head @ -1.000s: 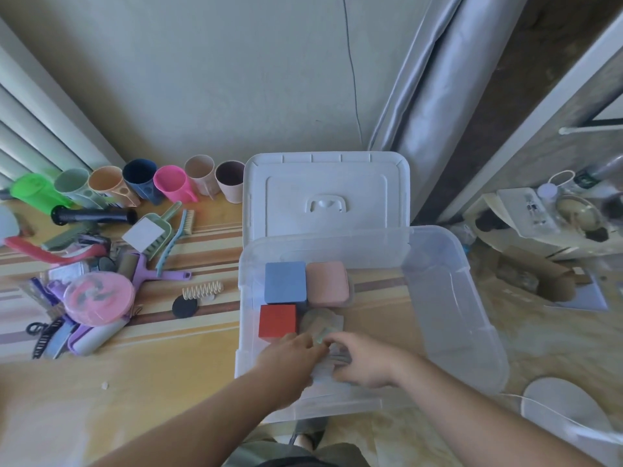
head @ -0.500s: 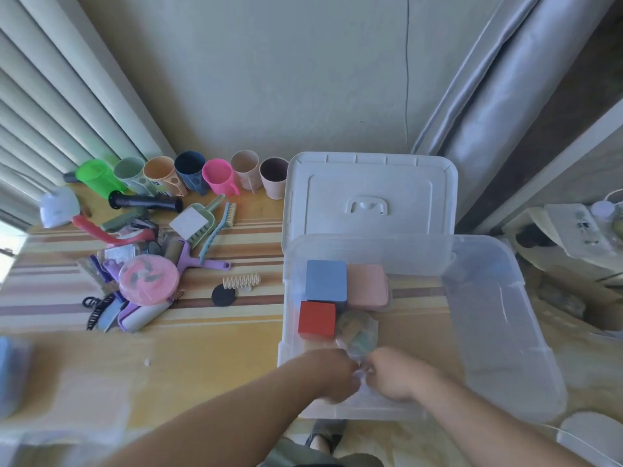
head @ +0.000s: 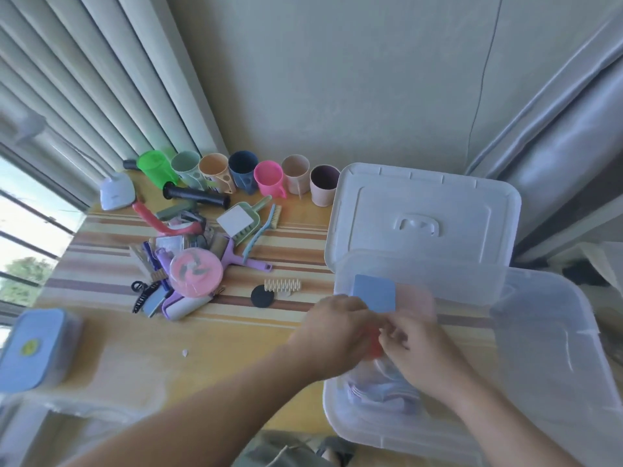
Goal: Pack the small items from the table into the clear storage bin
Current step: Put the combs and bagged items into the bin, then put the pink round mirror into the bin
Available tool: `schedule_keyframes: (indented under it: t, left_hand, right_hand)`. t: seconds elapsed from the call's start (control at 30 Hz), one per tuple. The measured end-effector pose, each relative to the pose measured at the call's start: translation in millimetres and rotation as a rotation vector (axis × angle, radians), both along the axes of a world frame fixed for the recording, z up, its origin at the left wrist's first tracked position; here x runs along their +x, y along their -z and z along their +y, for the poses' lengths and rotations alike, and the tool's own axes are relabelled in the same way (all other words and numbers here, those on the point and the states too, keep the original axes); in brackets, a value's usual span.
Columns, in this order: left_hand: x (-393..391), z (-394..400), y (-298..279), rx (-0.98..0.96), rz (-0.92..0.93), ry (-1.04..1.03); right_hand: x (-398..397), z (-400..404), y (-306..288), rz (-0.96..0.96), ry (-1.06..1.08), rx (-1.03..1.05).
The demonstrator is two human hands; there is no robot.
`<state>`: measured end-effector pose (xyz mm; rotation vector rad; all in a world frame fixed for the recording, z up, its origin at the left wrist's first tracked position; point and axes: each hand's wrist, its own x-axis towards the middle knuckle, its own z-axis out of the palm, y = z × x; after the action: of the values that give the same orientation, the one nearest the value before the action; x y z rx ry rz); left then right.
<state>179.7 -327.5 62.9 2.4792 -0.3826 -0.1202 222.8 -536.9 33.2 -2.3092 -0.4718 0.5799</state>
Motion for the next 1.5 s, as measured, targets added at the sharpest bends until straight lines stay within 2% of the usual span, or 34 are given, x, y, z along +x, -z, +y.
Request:
schedule_keyframes:
  t: [0.07, 0.17, 0.33, 0.43, 0.5, 0.6, 0.7, 0.8, 0.9, 1.0, 1.2, 1.37, 1.5]
  left_hand:
    - [-6, 43, 3, -0.007, -0.104, -0.209]
    - [-23, 111, 19, 0.027, -0.127, -0.470]
    - [-66, 223, 63, 0.117, -0.005, -0.760]
    - [-80, 277, 87, 0.082, 0.108, -0.932]
    - [-79, 306, 100, 0.004, 0.186, -0.974]
    - [-69, 340, 118, -0.106, 0.287, -0.900]
    - [-57, 360, 136, -0.117, 0.398, -0.744]
    - [-50, 368, 148, -0.122, 0.428, -0.683]
    - [-48, 369, 147, -0.109, 0.425, -0.694]
    - [-52, 364, 132, -0.180, 0.400, -0.694]
    - [-40, 311, 61, -0.351, 0.276, -0.507]
    - [6, 214, 4, -0.395, 0.080, -0.288]
    - [40, 124, -15, -0.396, 0.153, -0.017]
  right_hand:
    - [4, 34, -11, -0.121, 0.006, 0.073]
    - [6, 100, -19, -0.241, -0.091, 0.143]
    - [6, 209, 3, -0.170, -0.308, 0.021]
    - [8, 269, 25, -0.099, -0.379, -0.118]
    - [9, 307, 40, -0.040, -0.395, -0.174]
    - [12, 357, 63, 0.084, -0.364, -0.175]
    - [20, 391, 90, 0.190, -0.286, -0.181]
    - [21, 408, 108, 0.335, -0.200, -0.169]
    - [16, 412, 113, 0.390, -0.127, -0.045]
    - [5, 398, 100, 0.392, -0.081, 0.119]
    - [1, 319, 33, 0.276, 0.001, 0.293]
    - [17, 205, -33, 0.092, 0.136, 0.365]
    - [18, 88, -54, -0.038, 0.247, 0.299]
